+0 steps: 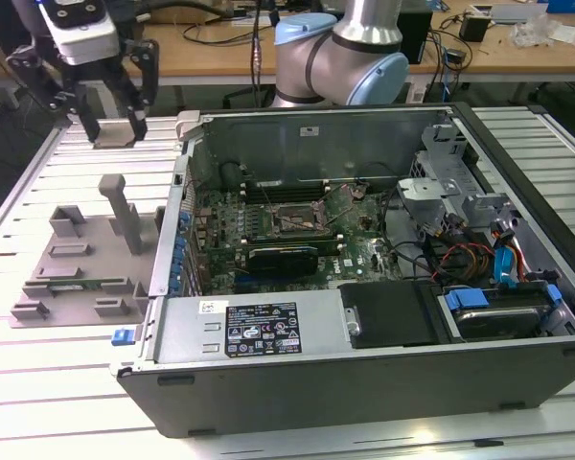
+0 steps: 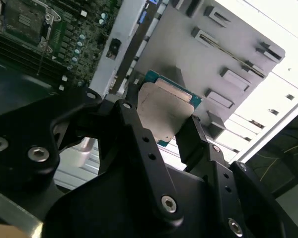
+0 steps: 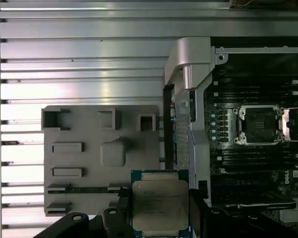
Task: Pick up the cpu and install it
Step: 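Pick up the cpu and move it towards the insertion slot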
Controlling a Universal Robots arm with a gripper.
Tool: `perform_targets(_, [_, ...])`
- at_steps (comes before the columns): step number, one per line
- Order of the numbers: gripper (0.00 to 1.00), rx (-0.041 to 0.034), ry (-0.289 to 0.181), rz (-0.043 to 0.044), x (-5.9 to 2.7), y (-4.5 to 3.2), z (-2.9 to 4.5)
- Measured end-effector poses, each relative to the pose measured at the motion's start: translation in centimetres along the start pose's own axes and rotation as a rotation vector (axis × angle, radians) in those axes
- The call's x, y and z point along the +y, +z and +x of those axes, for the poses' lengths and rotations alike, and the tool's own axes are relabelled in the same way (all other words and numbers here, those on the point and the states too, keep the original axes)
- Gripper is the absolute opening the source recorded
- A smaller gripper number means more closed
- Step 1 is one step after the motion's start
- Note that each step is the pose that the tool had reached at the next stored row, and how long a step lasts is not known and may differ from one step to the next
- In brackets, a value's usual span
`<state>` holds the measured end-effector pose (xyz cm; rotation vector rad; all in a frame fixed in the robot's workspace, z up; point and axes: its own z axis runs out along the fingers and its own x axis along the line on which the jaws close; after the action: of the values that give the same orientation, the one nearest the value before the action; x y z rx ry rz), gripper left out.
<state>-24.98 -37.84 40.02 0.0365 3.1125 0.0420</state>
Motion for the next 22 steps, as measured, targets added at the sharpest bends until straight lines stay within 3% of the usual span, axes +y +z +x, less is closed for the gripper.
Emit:
perform_targets(2, [0.55, -0.0001, 0.000, -0.0001, 0.02, 0.04, -0.99])
perform_targets(4, [0.55, 0.0001, 0.000, 0.0001, 0.06, 0.08, -2.84])
perform_targets(7, [0.55, -0.0001, 0.000, -0.0001, 0.09, 0.13, -4.30])
perform_targets(9, [0.55, 0.0000, 0.000, 0.0000, 0.13, 0.18, -6.31])
perform_targets(19, [0.55, 0.0001, 0.000, -0.0001, 0.23, 0.33, -11.07])
perform_targets(22, [0.55, 0.0003, 0.000, 0.0000, 0.27, 0.38, -13.15])
